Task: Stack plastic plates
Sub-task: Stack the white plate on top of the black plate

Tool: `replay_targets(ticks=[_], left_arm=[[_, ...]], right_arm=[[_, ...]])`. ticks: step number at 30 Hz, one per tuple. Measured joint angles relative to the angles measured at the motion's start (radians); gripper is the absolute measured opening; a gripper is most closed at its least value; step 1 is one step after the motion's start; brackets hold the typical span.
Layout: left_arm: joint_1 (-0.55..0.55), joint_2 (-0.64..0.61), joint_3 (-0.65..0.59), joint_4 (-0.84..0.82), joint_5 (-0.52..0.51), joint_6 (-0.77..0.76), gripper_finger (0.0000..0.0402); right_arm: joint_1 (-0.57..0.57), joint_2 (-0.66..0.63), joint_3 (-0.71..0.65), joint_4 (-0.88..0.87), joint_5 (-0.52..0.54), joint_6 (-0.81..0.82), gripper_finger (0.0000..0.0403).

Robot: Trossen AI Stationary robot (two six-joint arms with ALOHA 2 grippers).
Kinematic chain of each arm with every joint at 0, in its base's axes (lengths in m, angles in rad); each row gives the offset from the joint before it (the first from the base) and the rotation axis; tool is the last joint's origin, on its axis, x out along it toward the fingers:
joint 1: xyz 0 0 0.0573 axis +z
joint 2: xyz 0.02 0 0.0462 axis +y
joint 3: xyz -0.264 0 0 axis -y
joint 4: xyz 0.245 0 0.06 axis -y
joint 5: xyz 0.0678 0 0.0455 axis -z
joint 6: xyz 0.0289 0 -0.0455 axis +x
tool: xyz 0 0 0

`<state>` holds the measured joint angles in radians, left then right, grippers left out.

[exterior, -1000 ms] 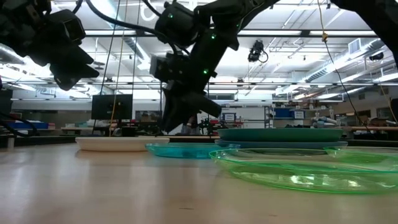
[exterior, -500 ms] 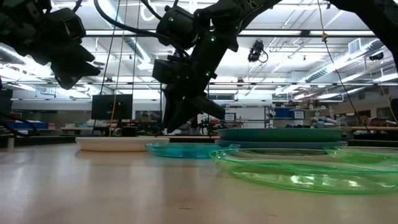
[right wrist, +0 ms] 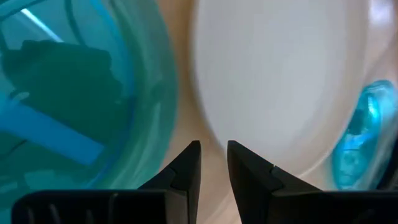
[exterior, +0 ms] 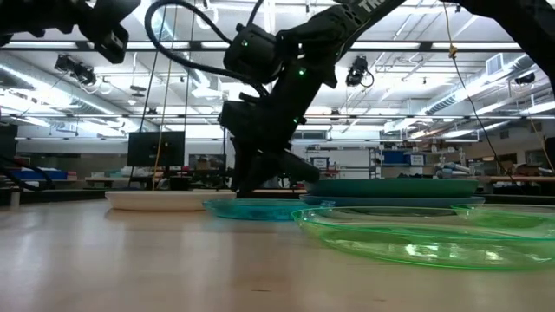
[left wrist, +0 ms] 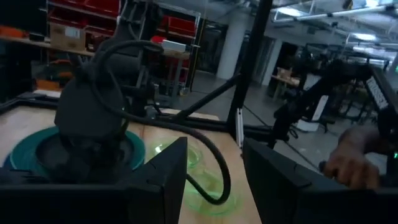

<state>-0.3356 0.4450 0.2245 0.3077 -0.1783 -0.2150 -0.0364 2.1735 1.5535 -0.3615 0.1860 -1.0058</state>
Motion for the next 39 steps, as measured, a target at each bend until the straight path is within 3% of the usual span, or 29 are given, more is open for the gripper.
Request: replay_targets(ticks=[5, 12, 22, 26, 32, 39], left_arm=[[-0.005, 0.000, 0.000, 0.012, 0.000, 0.050, 0.0162], [-0.003, 0.000, 0.000, 0.047, -0.021, 0.081, 0.0162], [-0.003, 0.000, 0.000, 0.067, -0.276, 0.043, 0.0162], [-0.003, 0.005, 0.000, 0.010, -0.361, -0.033, 0.0162], [-0.004, 0.072, 0.000, -0.126, -0.361, -0.199, 0.0162], [-0.005, 0.158, 0.010, -0.153, -0.359, -0.257, 0.0162]], right_arm=[[0.000, 0.000, -0.001, 0.041, -0.005, -0.027, 0.0089], [-0.005, 0.000, -0.003, 0.060, -0.092, -0.049, 0.0089], [-0.010, 0.000, -0.016, 0.062, -0.106, -0.046, 0.0089], [-0.012, 0.000, -0.016, 0.070, -0.131, -0.026, 0.0089], [-0.013, 0.000, -0.016, 0.084, -0.151, -0.015, 0.0089], [0.008, 0.039, -0.012, 0.137, -0.155, -0.022, 0.0089]])
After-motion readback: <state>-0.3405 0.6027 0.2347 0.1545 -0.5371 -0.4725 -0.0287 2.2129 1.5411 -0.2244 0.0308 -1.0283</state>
